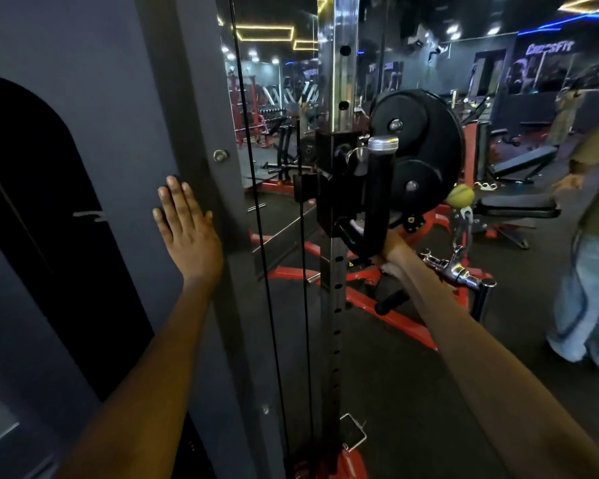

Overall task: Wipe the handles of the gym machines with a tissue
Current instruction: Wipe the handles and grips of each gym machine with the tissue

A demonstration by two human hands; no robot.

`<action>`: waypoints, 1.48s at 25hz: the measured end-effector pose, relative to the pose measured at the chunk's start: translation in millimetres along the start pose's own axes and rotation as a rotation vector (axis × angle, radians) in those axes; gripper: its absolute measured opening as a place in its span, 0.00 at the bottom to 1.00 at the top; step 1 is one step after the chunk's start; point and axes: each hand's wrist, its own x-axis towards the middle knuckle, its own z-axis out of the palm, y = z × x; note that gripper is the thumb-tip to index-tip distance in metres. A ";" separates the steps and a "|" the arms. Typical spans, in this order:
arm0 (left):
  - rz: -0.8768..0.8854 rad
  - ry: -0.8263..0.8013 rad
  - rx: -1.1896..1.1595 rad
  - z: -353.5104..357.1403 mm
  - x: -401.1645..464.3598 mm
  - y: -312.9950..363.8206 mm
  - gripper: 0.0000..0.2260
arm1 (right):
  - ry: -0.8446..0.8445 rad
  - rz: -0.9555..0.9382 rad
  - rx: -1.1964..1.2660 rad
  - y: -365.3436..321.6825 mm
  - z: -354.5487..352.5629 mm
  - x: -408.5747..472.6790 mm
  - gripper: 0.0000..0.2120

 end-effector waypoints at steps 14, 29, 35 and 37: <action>-0.058 -0.012 0.093 5.6 -14.4 4.0 0.24 | -0.043 0.274 0.375 -10.6 -12.2 -25.0 0.13; -0.030 0.099 0.047 13.5 -19.2 2.1 0.22 | -0.109 0.349 0.568 -4.5 3.6 -27.0 0.23; -0.020 0.045 0.024 13.4 -17.1 1.8 0.23 | -0.164 0.420 0.469 -22.9 -11.1 -49.8 0.20; -0.011 0.012 0.036 8.6 -22.7 -0.2 0.23 | -0.176 0.433 0.426 -32.2 -11.4 -65.1 0.18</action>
